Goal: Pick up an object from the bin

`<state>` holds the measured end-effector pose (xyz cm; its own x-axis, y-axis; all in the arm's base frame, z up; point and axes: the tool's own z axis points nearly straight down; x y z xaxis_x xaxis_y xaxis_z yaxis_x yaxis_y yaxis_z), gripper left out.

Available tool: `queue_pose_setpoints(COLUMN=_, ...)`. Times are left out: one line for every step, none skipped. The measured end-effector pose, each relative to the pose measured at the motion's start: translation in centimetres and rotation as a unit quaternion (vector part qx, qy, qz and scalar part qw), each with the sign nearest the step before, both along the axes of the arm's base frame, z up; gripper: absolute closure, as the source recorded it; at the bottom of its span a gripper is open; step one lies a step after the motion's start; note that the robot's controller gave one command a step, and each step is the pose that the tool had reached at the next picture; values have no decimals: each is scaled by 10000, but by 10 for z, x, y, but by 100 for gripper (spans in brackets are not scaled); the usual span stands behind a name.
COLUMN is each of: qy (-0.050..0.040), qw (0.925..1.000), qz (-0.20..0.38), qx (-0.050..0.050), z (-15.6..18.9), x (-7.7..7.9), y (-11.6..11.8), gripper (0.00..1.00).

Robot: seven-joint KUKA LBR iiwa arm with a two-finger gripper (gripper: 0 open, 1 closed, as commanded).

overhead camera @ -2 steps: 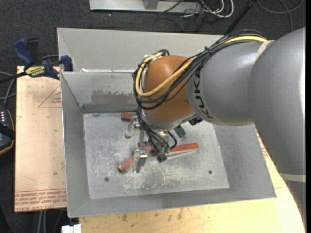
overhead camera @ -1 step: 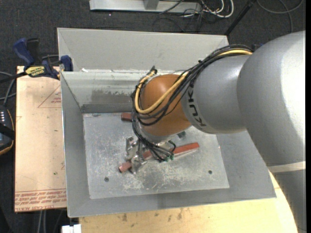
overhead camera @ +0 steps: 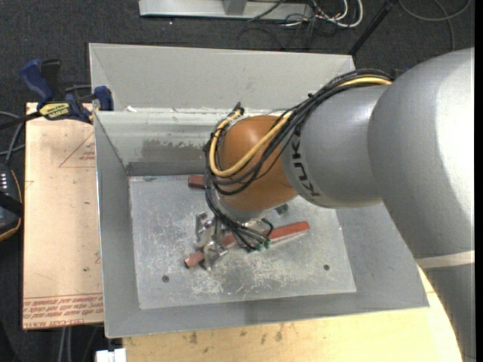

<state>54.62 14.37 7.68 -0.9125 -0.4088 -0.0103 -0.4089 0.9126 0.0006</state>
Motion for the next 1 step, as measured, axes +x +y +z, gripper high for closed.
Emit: queue_pose_setpoints(qy=25, qw=9998, qz=217, qx=-15, z=147, x=-19, y=-1, gripper=100)
